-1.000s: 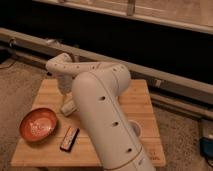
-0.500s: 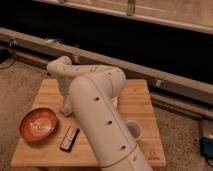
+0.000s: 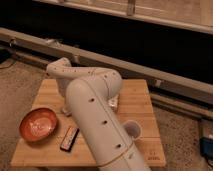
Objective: Place the white sponge in the ceramic bowl
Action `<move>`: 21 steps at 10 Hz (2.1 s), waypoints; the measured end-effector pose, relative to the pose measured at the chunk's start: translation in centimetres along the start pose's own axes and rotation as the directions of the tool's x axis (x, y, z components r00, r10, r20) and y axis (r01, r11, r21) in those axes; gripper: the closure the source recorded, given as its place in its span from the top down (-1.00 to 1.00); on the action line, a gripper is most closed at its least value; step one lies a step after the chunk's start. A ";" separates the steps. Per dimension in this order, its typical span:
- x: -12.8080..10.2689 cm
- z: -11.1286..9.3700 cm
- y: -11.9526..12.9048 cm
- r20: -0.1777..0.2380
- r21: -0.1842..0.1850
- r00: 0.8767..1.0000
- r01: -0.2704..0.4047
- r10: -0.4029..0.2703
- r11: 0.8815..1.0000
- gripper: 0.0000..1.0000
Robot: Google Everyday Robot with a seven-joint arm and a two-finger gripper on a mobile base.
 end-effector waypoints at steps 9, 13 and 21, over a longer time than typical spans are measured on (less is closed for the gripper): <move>0.7 -1.0 -0.4 0.034 -0.058 0.999 -0.013 0.015 0.998 -1.00; 1.8 -3.8 -0.6 0.078 -0.063 0.996 -0.033 0.038 0.997 -1.00; 4.6 -12.5 2.9 0.154 -0.025 0.982 0.118 -0.112 0.993 -1.00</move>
